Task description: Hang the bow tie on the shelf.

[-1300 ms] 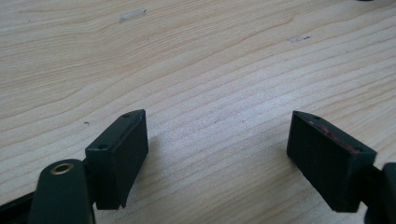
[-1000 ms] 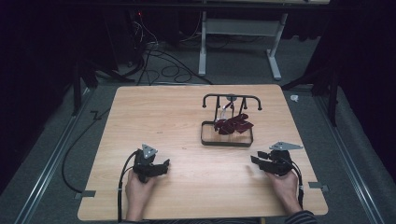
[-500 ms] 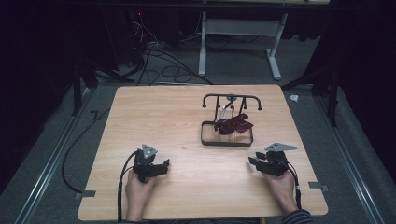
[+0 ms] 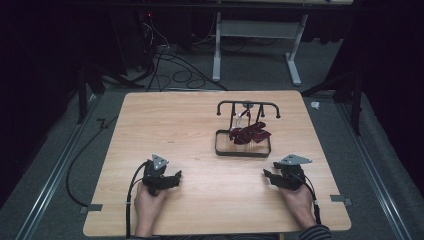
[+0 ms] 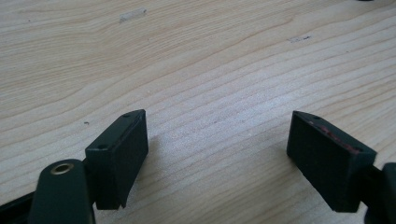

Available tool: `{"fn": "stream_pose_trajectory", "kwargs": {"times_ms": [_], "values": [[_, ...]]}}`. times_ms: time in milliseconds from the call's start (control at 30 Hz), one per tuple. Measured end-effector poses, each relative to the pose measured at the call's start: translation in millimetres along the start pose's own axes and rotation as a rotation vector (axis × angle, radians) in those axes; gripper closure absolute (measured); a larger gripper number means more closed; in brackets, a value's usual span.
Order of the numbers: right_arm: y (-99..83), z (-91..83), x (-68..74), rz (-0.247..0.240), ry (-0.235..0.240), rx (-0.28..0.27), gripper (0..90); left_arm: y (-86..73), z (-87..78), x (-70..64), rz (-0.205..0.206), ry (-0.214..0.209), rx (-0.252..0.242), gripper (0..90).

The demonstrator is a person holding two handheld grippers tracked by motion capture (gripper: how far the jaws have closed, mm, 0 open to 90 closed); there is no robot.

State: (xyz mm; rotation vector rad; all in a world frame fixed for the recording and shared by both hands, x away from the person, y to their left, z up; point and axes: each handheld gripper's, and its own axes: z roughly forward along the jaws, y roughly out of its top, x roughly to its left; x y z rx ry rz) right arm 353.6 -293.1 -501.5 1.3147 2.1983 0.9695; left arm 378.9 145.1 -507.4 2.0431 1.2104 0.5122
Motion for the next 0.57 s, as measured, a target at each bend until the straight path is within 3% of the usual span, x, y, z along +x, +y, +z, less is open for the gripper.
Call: {"fn": "stream_pose_trajectory", "kwargs": {"times_ms": [67,567], "values": [[0.2,0.5,2.7,-0.025,-0.013,0.004,45.0,0.0,0.0,0.0,0.000,0.000,0.000,21.0],[0.3,0.6,2.9,-0.016,-0.015,0.009,42.5,0.0,0.0,0.0,0.000,0.000,0.000,21.0]]}}
